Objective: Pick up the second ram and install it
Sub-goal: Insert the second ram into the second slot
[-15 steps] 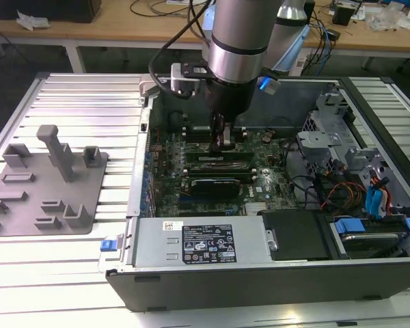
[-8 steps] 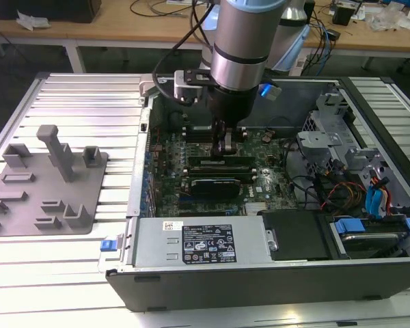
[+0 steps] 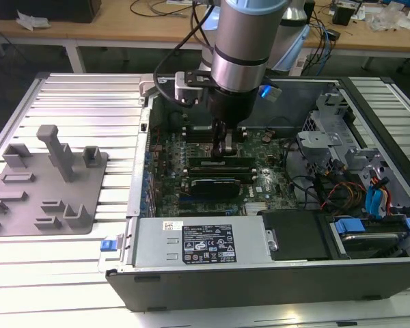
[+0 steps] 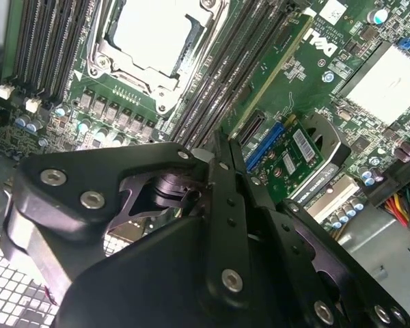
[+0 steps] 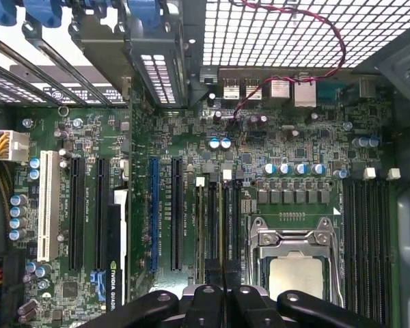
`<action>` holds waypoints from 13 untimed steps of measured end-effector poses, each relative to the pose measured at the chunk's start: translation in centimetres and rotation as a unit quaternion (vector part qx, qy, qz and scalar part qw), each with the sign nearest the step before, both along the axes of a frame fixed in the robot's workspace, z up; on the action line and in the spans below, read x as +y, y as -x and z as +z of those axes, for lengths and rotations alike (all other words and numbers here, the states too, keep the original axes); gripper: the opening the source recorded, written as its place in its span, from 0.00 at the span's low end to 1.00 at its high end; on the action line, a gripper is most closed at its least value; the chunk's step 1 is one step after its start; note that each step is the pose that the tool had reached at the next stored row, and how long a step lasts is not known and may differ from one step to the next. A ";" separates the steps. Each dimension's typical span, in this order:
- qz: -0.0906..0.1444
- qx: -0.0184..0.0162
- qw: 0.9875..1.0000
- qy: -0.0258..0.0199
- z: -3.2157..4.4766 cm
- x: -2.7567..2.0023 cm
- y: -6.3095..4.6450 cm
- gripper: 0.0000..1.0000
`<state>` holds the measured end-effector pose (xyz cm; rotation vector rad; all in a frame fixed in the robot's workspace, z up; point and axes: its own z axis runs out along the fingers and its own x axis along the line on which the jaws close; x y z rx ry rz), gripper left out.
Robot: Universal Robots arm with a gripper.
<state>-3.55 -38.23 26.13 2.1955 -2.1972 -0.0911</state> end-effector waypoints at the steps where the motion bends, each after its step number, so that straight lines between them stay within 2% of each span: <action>1: 0.000 0.000 1.000 0.000 -0.08 0.00 0.0 0.09; 7: 0.000 0.000 1.000 0.000 -0.73 0.00 0.0 0.09; 11: 0.000 0.000 1.000 -0.003 -0.96 0.07 0.0 0.09; 13: 0.000 0.000 1.000 -0.006 -1.21 0.11 0.0 0.09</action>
